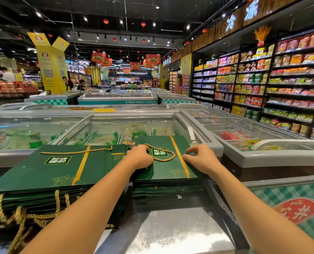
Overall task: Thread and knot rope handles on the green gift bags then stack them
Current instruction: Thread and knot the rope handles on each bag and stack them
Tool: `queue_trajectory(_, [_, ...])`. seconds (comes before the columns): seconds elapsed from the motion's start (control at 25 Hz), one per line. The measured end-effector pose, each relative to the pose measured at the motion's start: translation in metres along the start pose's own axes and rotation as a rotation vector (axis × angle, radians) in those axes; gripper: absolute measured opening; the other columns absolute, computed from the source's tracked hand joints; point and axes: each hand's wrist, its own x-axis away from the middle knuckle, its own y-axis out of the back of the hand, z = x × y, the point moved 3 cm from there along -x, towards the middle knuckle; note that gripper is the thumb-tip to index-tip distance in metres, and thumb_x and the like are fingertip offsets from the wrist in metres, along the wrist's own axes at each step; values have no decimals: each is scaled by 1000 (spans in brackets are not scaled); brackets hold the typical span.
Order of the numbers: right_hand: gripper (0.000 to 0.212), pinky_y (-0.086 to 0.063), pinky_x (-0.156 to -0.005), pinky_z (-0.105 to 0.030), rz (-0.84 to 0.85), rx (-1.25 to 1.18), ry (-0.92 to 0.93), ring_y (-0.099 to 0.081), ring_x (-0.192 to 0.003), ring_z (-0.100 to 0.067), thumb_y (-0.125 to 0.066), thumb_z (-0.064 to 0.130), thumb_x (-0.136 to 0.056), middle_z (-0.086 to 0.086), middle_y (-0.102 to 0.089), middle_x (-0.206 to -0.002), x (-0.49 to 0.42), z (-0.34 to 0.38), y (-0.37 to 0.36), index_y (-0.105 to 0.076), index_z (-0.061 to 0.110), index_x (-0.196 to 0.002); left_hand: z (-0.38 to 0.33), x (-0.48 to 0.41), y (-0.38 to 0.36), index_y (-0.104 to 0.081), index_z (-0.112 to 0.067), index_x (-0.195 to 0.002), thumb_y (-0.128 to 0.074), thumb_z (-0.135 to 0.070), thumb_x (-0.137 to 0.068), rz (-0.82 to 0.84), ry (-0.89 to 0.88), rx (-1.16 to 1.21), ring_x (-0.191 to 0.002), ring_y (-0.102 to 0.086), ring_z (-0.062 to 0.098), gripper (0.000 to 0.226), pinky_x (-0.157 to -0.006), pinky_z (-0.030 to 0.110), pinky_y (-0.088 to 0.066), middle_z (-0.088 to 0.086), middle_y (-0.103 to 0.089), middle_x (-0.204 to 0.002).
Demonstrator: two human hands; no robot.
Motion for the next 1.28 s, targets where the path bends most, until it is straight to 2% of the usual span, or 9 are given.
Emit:
queue_trajectory(0.16, [60,-42,-107,-35,114,100,64,-50,-136,-25,-58,51,-98,-8,-52,-150,-3,8,-10,-53,15,-146,4,-6,-15,-25,-33,-157,-39,-49,-99,40,47,-74,-142,-31,46,61,-116,54,-31,20,-9,-163])
queue_trajectory(0.24, [72,-28,-122,-45,199,165,72,-25,-153,-29,-49,64,-97,-13,-27,-165,-5,9,-19,-38,26,-156,2,-3,-21,-16,-41,-158,-36,-56,-100,8,12,-101,-150,-11,47,63,-119,55,-22,9,17,-166])
queue_trajectory(0.32, [74,-11,-127,-49,274,237,76,1,-158,-28,-39,71,-97,-9,-5,-171,-4,8,-33,-22,37,-161,3,-1,-31,-10,-47,-157,-29,-60,-101,20,-21,-157,-152,6,43,61,-119,57,-14,0,23,-165])
queue_trajectory(0.56, [68,-3,-125,-46,290,388,83,10,-157,-23,-25,68,-101,0,2,-172,2,-5,-54,-7,42,-161,14,-6,-52,-6,-47,-157,-20,-61,-99,10,-15,-250,-152,17,38,61,-121,57,-8,1,12,-168])
queue_trajectory(0.76, [69,-16,-124,-51,235,541,109,-8,-157,-27,-21,69,-99,-5,-14,-170,2,-1,-54,-15,39,-161,13,-4,-48,-6,-46,-157,-21,-62,-100,48,-1,-237,-152,15,39,62,-121,58,-8,1,13,-168])
queue_trajectory(0.88, [55,-38,-106,-43,-21,642,239,-50,-131,-28,-32,60,-102,-5,-57,-137,10,21,-37,-52,26,-141,7,4,-27,-31,-34,-154,-30,-61,-100,22,-53,-289,-149,-18,41,61,-118,55,-26,10,-20,-164])
queue_trajectory(0.96, [42,-45,-95,-41,-184,541,327,-58,-115,-27,-42,45,-103,-4,-64,-122,21,47,-30,-59,18,-130,1,22,6,-57,-22,-132,-45,-50,-98,-114,-165,-321,-122,-55,33,46,-101,47,-48,10,-59,-130])
queue_trajectory(1.04, [33,-48,-92,-43,-230,345,421,-60,-108,-27,-49,36,-101,-4,-67,-115,36,81,-35,-66,16,-120,6,46,39,-64,-20,-123,-51,-40,-96,-233,-231,-297,-106,-62,25,35,-91,42,-53,3,-67,-117])
queue_trajectory(1.28, [46,-55,-75,-39,99,18,493,-66,-75,-23,-51,51,-99,-3,-72,-76,80,175,-98,-73,14,-83,107,119,126,-66,-24,-119,-55,-42,-96,-384,12,-339,-111,-61,23,31,-93,43,-53,-1,-66,-124])
